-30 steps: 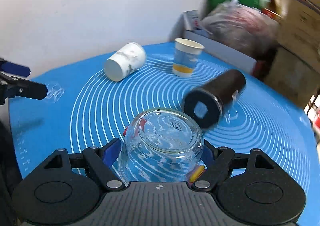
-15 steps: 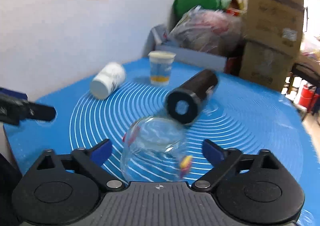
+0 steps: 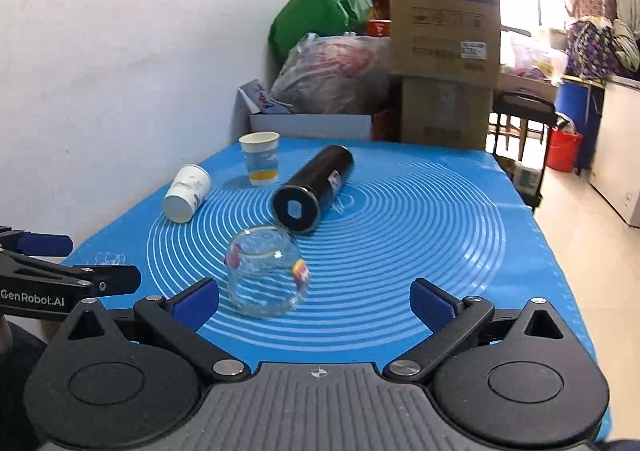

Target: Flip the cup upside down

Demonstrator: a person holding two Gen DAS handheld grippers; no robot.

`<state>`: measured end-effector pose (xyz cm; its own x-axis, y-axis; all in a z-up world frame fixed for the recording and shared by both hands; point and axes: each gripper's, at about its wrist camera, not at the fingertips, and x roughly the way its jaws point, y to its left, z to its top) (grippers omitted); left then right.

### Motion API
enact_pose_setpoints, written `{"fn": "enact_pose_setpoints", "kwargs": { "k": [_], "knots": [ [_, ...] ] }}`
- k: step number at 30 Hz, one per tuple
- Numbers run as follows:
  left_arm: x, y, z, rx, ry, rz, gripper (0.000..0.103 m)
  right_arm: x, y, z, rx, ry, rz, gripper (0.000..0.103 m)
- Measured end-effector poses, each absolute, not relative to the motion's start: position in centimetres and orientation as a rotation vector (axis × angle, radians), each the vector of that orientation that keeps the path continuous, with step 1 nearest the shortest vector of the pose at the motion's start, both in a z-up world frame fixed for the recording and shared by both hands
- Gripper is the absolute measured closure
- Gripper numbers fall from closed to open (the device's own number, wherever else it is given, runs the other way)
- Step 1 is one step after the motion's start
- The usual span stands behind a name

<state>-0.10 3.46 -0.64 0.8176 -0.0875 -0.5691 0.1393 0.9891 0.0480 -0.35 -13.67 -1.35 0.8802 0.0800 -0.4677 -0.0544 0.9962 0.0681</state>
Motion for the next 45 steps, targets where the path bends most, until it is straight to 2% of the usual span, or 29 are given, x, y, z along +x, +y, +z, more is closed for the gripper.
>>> {"fn": "enact_pose_setpoints", "kwargs": {
  "k": [18,45],
  "knots": [
    [-3.1,2.4,0.2,0.101,0.594,-0.14,0.004,-3.9,-14.5,-0.3,0.056,0.554,0.018,0.0],
    [-3.8,2.5,0.1,0.104,0.597,-0.146,0.004,-4.6,-14.0,-0.3,0.041,0.589,0.024,0.005]
  ]
}}
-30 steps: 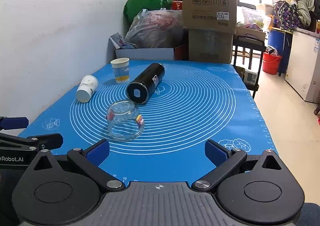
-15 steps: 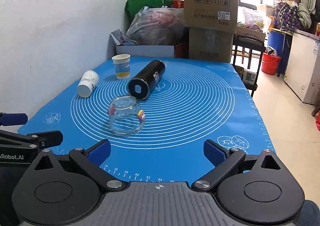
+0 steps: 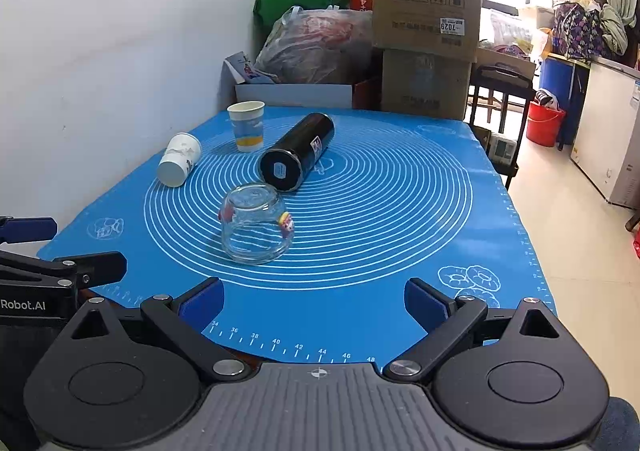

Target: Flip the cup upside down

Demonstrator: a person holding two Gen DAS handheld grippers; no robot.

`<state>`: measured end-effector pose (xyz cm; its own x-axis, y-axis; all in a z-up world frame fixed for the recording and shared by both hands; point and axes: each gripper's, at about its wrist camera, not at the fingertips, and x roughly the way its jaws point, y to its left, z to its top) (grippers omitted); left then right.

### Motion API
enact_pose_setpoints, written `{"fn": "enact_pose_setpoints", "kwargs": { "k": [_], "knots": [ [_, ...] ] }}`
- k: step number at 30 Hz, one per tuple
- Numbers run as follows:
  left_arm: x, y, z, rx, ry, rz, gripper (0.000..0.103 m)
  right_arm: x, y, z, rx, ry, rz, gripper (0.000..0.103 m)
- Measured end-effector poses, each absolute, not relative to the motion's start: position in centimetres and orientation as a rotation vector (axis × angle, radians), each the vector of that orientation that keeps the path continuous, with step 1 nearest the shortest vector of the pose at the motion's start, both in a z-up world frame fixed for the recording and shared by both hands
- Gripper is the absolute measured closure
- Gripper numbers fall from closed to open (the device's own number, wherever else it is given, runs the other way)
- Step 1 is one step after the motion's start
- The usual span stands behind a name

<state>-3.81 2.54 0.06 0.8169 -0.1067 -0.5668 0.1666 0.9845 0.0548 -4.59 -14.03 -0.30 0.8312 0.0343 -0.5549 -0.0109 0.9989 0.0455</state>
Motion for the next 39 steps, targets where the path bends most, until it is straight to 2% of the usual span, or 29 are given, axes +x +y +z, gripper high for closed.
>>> {"fn": "enact_pose_setpoints", "kwargs": {
  "k": [39],
  "knots": [
    [-3.7,2.31,0.14,0.121,0.6,-0.137,0.004,-4.7,-14.07,-0.63,0.029,0.608,0.053,0.005]
  ]
}}
